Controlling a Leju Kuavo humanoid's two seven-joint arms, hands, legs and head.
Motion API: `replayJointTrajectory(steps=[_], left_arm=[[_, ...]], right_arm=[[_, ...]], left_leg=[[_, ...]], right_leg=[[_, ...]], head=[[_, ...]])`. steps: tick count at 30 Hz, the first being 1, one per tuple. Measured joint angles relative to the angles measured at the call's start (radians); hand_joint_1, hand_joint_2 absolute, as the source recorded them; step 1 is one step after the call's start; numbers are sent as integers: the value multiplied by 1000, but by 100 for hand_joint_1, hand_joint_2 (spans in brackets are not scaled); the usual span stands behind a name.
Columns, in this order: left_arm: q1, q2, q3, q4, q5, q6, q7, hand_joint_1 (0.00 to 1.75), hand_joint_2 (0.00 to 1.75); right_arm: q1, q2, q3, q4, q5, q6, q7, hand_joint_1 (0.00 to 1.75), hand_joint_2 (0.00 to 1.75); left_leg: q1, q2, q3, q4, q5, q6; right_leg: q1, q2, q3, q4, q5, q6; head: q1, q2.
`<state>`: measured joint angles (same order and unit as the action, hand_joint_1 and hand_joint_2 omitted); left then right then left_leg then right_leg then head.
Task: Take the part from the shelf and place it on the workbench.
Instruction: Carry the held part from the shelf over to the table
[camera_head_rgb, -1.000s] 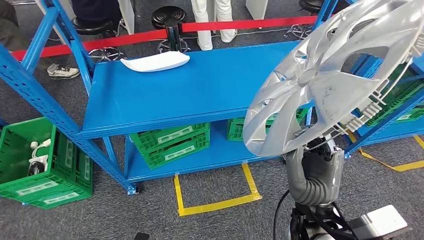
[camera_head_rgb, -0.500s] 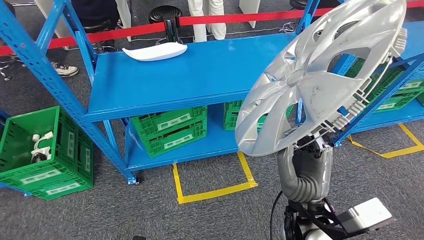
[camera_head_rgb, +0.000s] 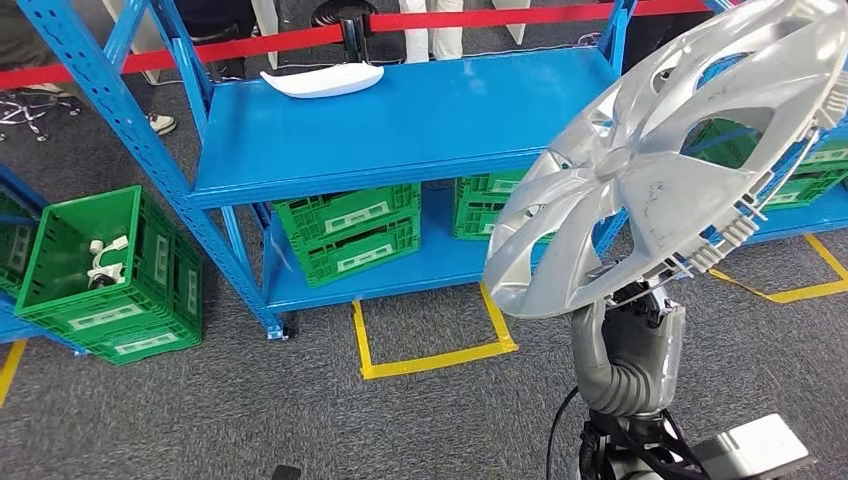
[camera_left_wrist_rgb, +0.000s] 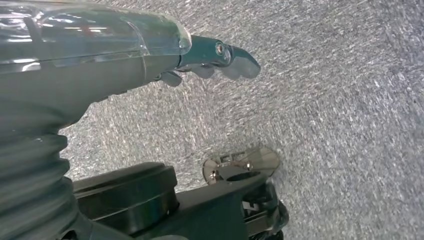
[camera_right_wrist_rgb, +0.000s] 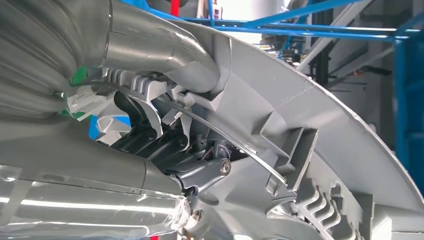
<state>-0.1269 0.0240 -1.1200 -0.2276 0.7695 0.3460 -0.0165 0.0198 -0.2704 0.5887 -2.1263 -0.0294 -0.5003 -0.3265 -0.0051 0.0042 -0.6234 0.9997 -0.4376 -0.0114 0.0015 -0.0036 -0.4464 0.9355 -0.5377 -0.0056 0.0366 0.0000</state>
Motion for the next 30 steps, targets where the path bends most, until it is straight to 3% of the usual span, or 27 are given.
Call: replayJointTrajectory(steps=[2, 4, 5, 6, 7, 8, 9, 11, 13, 15, 16, 18, 20, 21, 22, 23, 25, 26, 27, 30], left_arm=[[1, 0, 0, 0, 0, 0, 1, 0, 175], [0, 0, 0, 0, -1, 0, 2, 0, 175], [0, 0, 0, 0, -1, 0, 2, 0, 175], [1, 0, 0, 0, -1, 0, 2, 0, 175], [1, 0, 0, 0, -1, 0, 2, 0, 175], [1, 0, 0, 0, -1, 0, 3, 0, 175], [0, 0, 0, 0, -1, 0, 3, 0, 175], [-1, 1, 0, 0, -1, 0, 3, 0, 175], [-1, 2, 0, 0, -1, 0, 3, 0, 175], [-1, 2, 0, 0, -2, 0, 5, 0, 175], [0, 2, 0, 0, -2, 0, 6, 0, 175], [0, -1, 0, 0, -3, 0, 6, 0, 175], [1, -1, 0, 0, -3, -1, 6, 0, 175], [1, -1, 0, 0, -3, -1, 6, 0, 175], [2, 0, 0, 0, -3, -1, 6, 0, 175], [2, 0, 0, 0, -3, -1, 6, 0, 175], [1, -1, 0, 0, -3, -1, 6, 0, 175], [0, -1, 0, 0, -4, -1, 6, 0, 175], [0, -2, 0, 0, -4, -1, 6, 0, 175], [-1, -3, 0, 0, -4, -1, 6, 0, 175]], right_arm=[[0, 1, 0, -1, 0, -1, 0, 175, 175], [1, 1, 0, -1, 0, -2, 0, 175, 175], [2, 1, 0, -1, 0, -3, 0, 175, 175], [3, 1, 0, -1, 0, -3, 0, 175, 175], [3, 1, 0, 0, 0, -4, 0, 175, 175], [4, 1, 0, 0, 0, -4, 0, 175, 175], [4, 1, 1, 0, 0, -4, 0, 175, 175], [5, 1, 0, -1, 0, -5, 0, 175, 175], [5, 1, 0, -1, 0, -6, 0, 175, 175], [6, 1, 0, -1, 0, -7, 0, 175, 175], [7, 1, 1, -1, 0, -7, 0, 175, 175], [9, 0, 1, -1, 6, -9, 0, 175, 175], [10, 0, 1, 1, 15, -12, 0, 175, 175], [10, 0, 1, 2, 20, -14, 1, 175, 175], [11, 0, 1, 4, 25, -15, 3, 175, 175], [11, 0, 1, 5, 29, -16, 5, 175, 175], [10, 0, 1, 5, 37, -17, 8, 175, 175], [10, 0, 1, 5, 40, -17, 9, 175, 175], [9, 0, 1, 5, 44, -18, 9, 175, 175], [9, 0, 1, 5, 51, -18, 15, 175, 175]], left_leg=[[3, -1, -23, 54, -61, -10], [8, -3, -59, 176, -155, -19], [9, -4, -74, 237, -181, -22], [10, -4, -78, 277, -183, -25], [10, -5, -65, 282, -162, -25], [10, -5, -34, 252, -131, -24], [10, -5, 13, 192, -103, -22], [7, -4, 109, 53, -91, -12], [4, -5, 148, -17, -110, 1], [7, -5, 142, -30, -111, 17], [10, -5, 139, -33, -107, 25], [13, -4, 132, -35, -97, 35], [13, -3, 123, -33, -90, 36], [13, -3, 119, -32, -88, 36], [13, -3, 117, -31, -87, 34], [13, -4, 117, -30, -86, 33], [12, -7, 117, -30, -85, 29], [11, -10, 114, -28, -84, 25], [10, -13, 108, -26, -83, 19], [9, -22, 89, -19, -79, 2]], right_leg=[[-2, -4, -19, -5, 19, -13], [0, -5, -43, -4, 35, -20], [2, -6, -55, -4, 44, -20], [2, -6, -67, -2, 53, -20], [3, -7, -79, 1, 61, -18], [3, -7, -90, 5, 67, -16], [3, -7, -99, 11, 71, -14], [5, -7, -112, 26, 74, -8], [6, -8, -123, 38, 79, 2], [7, -7, -133, 45, 81, 13], [6, -5, -143, 61, 68, 20], [0, -1, -178, 149, 7, 33], [-5, -1, -223, 281, -60, 44], [-7, -1, -232, 319, -73, 46], [-9, -1, -226, 325, -67, 48], [-11, -1, -201, 286, -42, 47], [-11, 9, -125, 149, 22, 42], [-11, 15, -96, 90, 41, 37], [-10, 20, -81, 54, 46, 32], [-11, 11, -84, 33, 40, 17]], head=[[-9, 0], [-20, 0], [-25, 0], [-29, 0], [-32, 0], [-36, 0], [-39, 0], [-43, 0], [-45, 0], [-44, 0], [-42, 0], [-32, 0], [-22, 0], [-19, 0], [-16, 0], [-12, 0], [-5, 0], [-3, 0], [-1, 0], [-2, 0]])
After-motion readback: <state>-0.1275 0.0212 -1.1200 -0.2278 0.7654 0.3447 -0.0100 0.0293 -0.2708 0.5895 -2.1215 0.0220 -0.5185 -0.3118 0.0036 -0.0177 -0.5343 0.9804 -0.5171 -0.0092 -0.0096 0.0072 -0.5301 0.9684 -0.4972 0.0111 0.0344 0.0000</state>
